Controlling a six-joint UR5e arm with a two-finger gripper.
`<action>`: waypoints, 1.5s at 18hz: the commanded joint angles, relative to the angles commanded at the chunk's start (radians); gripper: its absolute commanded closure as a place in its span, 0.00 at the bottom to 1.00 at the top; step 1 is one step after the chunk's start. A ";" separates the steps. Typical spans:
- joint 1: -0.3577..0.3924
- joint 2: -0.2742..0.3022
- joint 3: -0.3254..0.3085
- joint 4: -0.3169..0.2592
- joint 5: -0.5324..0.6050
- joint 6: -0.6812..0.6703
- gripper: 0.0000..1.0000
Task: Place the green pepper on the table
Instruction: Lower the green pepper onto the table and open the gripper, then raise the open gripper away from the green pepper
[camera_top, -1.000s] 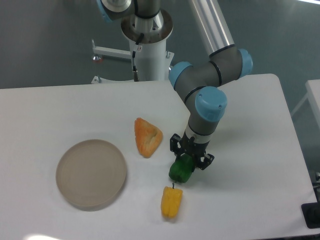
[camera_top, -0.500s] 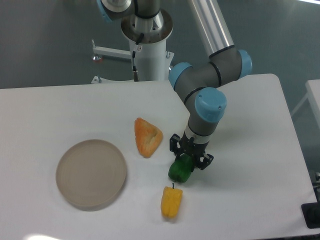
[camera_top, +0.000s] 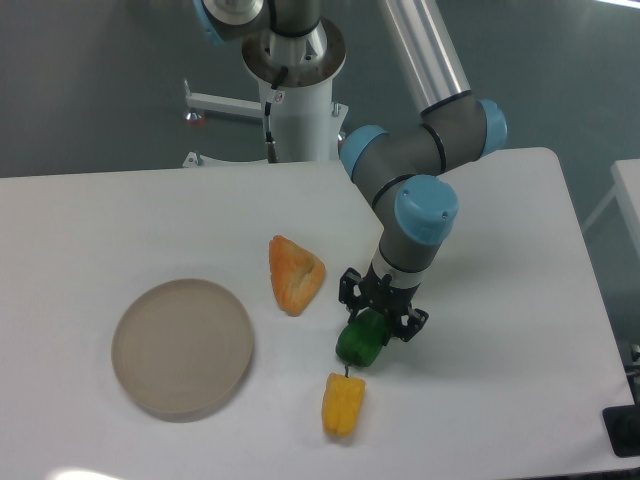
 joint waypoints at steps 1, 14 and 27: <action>0.002 0.000 0.003 0.000 -0.002 0.000 0.00; 0.066 0.057 0.080 -0.014 0.009 0.008 0.00; 0.138 -0.027 0.287 -0.077 0.165 0.313 0.00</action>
